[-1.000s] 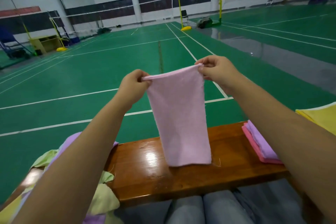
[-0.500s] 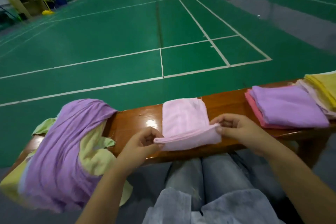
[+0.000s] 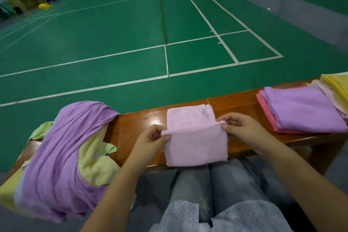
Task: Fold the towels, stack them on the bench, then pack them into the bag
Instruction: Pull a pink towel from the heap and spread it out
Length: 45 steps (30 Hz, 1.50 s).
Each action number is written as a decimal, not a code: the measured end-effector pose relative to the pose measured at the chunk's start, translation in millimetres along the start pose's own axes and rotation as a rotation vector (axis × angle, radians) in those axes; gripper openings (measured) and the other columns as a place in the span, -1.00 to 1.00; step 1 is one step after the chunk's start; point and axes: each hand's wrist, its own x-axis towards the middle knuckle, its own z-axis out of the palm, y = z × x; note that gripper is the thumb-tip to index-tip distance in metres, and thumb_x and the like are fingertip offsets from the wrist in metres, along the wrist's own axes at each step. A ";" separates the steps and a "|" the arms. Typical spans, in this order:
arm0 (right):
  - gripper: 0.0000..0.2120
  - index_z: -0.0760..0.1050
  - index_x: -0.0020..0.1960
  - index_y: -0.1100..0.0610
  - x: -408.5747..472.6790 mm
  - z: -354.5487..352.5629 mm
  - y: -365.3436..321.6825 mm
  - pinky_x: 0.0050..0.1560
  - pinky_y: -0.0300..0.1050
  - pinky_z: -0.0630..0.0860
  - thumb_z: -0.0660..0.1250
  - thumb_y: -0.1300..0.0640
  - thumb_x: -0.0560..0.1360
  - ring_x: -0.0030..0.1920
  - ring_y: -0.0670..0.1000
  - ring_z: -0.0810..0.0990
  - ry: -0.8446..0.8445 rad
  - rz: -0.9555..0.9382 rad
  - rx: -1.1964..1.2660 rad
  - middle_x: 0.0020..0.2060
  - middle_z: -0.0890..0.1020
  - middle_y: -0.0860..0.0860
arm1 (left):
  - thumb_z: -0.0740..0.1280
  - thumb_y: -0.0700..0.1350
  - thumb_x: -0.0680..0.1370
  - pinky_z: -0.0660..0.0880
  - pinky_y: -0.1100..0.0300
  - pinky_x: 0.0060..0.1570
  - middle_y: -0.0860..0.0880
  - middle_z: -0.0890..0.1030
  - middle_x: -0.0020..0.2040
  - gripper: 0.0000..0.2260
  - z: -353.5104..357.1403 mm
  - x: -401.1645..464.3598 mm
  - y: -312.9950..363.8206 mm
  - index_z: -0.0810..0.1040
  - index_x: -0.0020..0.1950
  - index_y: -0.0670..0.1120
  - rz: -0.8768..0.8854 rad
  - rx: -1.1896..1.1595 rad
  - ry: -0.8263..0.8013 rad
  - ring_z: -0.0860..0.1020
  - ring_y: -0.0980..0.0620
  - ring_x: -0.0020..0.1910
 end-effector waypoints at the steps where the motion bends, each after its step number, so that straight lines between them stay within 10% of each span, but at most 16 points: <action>1: -0.87 0.56 0.04 0.08 9.0 1.5 -0.4 -0.08 -0.18 0.59 0.30 0.23 0.54 -0.01 -0.02 0.61 0.026 -0.005 -0.019 -0.03 0.64 -0.01 | 0.34 -0.16 0.55 0.52 0.19 -0.09 0.03 0.62 -0.11 -0.98 2.2 9.6 -0.7 0.54 -0.07 -0.04 -0.017 -0.013 0.025 0.58 0.05 -0.07; 14: -0.90 0.52 0.05 0.18 123.2 15.7 -1.9 0.06 -0.05 0.50 0.28 0.25 0.55 0.05 0.11 0.56 0.224 0.003 -0.106 0.05 0.61 0.18 | 0.28 -0.08 0.60 0.51 0.07 0.02 -0.03 0.58 0.06 -0.87 24.4 123.5 -17.1 0.51 0.12 -0.07 -0.070 0.020 0.279 0.53 -0.04 0.04; 21: -0.51 0.23 0.45 0.14 116.3 22.9 16.0 0.15 -0.03 0.44 0.27 0.12 0.57 0.33 0.15 0.40 0.304 0.214 -0.274 0.39 0.37 0.12 | 0.23 -0.02 0.63 0.37 0.03 0.24 -0.07 0.34 0.44 -0.51 35.4 109.5 -26.7 0.16 0.51 -0.05 -0.320 0.023 0.294 0.36 -0.10 0.37; 30: -0.57 0.36 0.35 0.12 36.4 26.9 58.8 0.03 -0.08 0.51 0.31 0.02 0.54 0.15 0.07 0.50 0.264 0.273 -0.286 0.23 0.50 0.09 | 0.35 0.06 0.54 0.53 0.28 -0.17 0.04 0.51 0.15 -0.64 29.9 28.0 -53.6 0.40 0.28 -0.03 -0.398 0.269 0.109 0.51 0.07 0.06; 45: -0.89 0.48 -0.10 0.13 15.0 28.5 61.5 -0.06 -0.01 0.57 0.34 0.09 0.51 -0.15 0.07 0.58 0.148 0.329 -0.353 -0.17 0.60 0.10 | 0.41 -0.13 0.50 0.53 0.24 -0.24 -0.07 0.62 -0.20 -0.88 19.8 10.6 -53.9 0.56 -0.07 -0.18 -0.461 0.100 0.098 0.58 0.00 -0.21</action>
